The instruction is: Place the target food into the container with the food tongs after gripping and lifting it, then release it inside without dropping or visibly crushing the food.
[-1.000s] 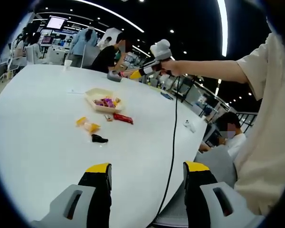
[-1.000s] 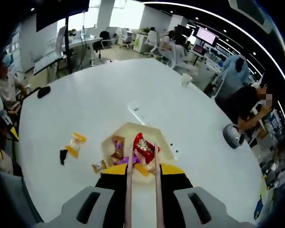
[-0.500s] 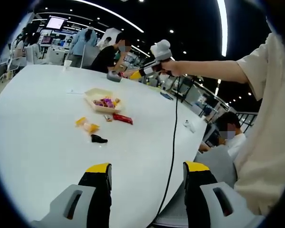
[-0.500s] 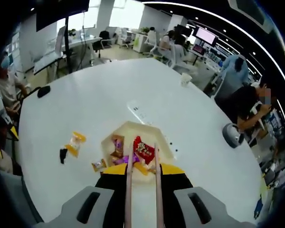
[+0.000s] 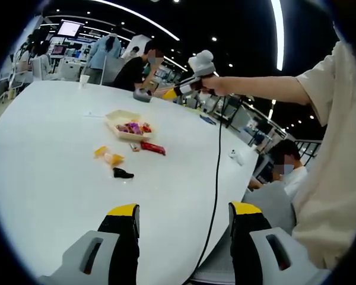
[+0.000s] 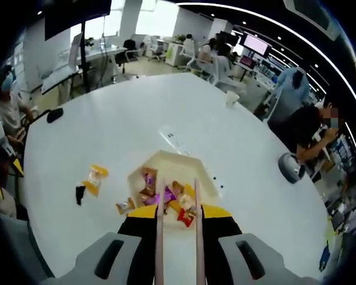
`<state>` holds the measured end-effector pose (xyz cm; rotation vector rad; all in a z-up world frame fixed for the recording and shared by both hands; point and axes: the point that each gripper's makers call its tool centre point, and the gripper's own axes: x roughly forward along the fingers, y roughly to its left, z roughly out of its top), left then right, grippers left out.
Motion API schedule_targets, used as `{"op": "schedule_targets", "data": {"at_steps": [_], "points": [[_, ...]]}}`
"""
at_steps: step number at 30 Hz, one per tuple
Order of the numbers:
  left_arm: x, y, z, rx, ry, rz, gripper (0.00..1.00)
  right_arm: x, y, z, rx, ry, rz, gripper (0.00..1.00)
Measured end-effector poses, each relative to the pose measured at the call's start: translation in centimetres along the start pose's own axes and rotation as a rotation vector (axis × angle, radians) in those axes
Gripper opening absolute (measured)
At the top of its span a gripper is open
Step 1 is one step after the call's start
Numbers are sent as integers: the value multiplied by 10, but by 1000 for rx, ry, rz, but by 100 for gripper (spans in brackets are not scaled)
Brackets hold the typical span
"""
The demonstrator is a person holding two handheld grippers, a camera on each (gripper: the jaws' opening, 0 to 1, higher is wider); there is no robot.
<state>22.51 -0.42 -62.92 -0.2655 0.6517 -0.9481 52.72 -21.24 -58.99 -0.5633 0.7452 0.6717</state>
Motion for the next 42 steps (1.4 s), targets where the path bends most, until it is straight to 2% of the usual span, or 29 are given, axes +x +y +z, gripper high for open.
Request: {"op": "schedule_targets", "data": {"at_steps": [13,21,42], "points": [[-1,-1,-1,2,2,-2,60,-4,6,-7,-19,2,-9,26],[0,-3,0,8,4,-9,60,-5,19,-14,-15,-2,19,26],[1,-3,1,8,4,-10,60,1,30,-26,-23,23,43,26]]}}
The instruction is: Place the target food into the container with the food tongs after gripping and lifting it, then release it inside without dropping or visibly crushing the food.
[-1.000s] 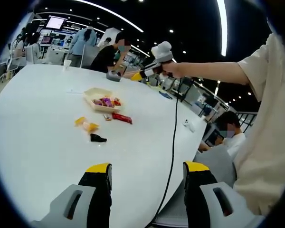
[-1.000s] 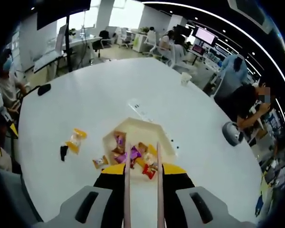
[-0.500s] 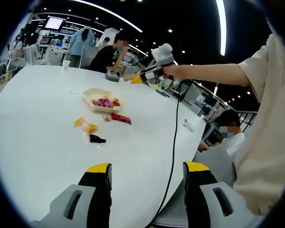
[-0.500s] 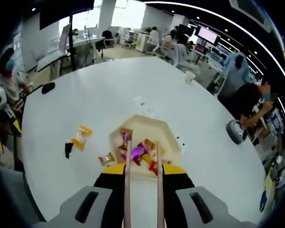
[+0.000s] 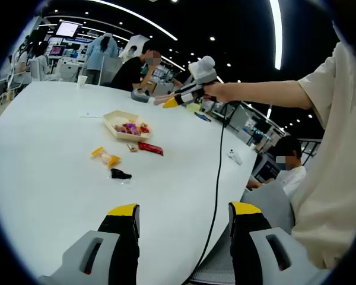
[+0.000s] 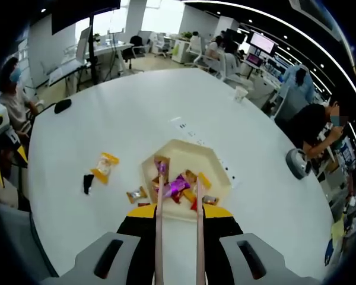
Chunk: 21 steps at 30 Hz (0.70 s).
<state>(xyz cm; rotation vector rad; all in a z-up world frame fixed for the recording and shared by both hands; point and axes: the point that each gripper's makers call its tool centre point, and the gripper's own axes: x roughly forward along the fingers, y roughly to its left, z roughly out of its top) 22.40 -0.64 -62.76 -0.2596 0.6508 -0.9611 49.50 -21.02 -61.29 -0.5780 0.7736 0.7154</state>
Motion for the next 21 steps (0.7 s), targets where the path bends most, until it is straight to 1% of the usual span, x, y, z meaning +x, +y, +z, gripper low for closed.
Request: {"op": "schedule_targets", "data": {"at_steps": [11,21], "points": [[0,0,-1,1,3,0,60,3,9,-10,14,13,18,26],[0,0,-4,-5,8,1,60,8,19,-24,27,28,31,26]]}}
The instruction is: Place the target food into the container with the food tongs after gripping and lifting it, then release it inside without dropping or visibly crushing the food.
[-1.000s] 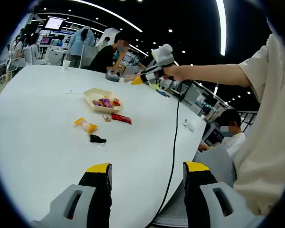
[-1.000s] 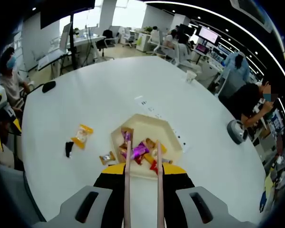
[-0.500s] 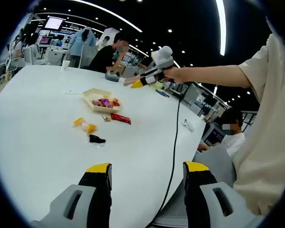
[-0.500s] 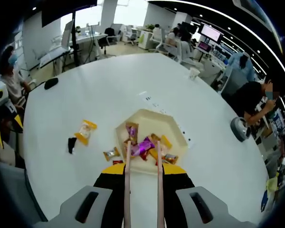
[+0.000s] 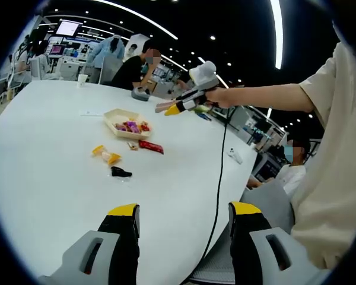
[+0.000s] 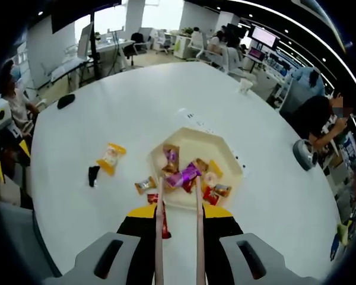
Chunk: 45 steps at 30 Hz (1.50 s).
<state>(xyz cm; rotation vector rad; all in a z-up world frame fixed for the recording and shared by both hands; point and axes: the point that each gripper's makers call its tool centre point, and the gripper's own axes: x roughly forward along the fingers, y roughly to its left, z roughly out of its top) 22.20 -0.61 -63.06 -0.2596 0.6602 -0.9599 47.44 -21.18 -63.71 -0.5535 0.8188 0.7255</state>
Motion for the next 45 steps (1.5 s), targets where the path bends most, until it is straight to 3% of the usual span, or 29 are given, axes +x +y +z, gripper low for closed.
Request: {"op": "schedule_targets", "data": {"at_steps": [28,32,45], "points": [[3,-1,-4,-6,11,-7,60,9,19,-19,29,15,35,26],[3,-1,-4,-6,12,-7,60,10,26,-20,36,10,60,26],[2,0,-3,-8,14,-6,59,10,27,-18,38,-17,47,26]]}}
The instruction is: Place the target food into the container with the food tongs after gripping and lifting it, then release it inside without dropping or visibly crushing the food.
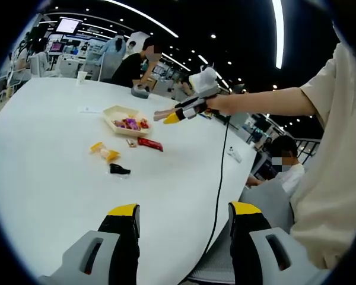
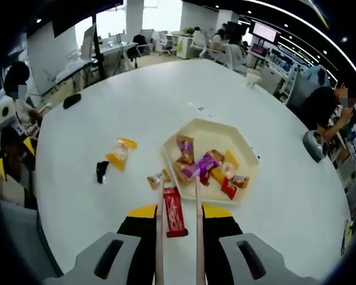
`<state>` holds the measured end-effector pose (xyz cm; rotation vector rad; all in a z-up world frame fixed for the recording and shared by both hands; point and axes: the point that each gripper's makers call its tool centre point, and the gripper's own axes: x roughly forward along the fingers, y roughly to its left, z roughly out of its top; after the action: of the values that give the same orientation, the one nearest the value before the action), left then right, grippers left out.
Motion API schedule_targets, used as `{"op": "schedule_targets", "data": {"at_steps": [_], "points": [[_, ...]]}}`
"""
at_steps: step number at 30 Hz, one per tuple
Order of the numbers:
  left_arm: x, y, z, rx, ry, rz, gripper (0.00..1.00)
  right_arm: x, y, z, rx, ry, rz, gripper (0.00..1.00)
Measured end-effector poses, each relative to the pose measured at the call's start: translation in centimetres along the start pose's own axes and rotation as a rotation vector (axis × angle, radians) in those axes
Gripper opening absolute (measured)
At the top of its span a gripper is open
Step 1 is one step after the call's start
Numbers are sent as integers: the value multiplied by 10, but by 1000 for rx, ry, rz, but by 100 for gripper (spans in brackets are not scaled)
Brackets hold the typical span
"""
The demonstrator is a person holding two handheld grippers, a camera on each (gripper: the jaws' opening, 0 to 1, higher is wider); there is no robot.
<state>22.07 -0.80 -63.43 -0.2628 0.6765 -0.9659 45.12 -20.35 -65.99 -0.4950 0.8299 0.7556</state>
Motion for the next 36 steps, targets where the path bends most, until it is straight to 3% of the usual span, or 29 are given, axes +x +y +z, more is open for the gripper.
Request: {"op": "schedule_targets", "data": {"at_steps": [22,36], "points": [[2,1,-4,-8,12,1,59,11,16,-23,-11,76,56,26],[7,1,-6,-18,26,-4,59,19,18,-32,-4,89,77,26]]}}
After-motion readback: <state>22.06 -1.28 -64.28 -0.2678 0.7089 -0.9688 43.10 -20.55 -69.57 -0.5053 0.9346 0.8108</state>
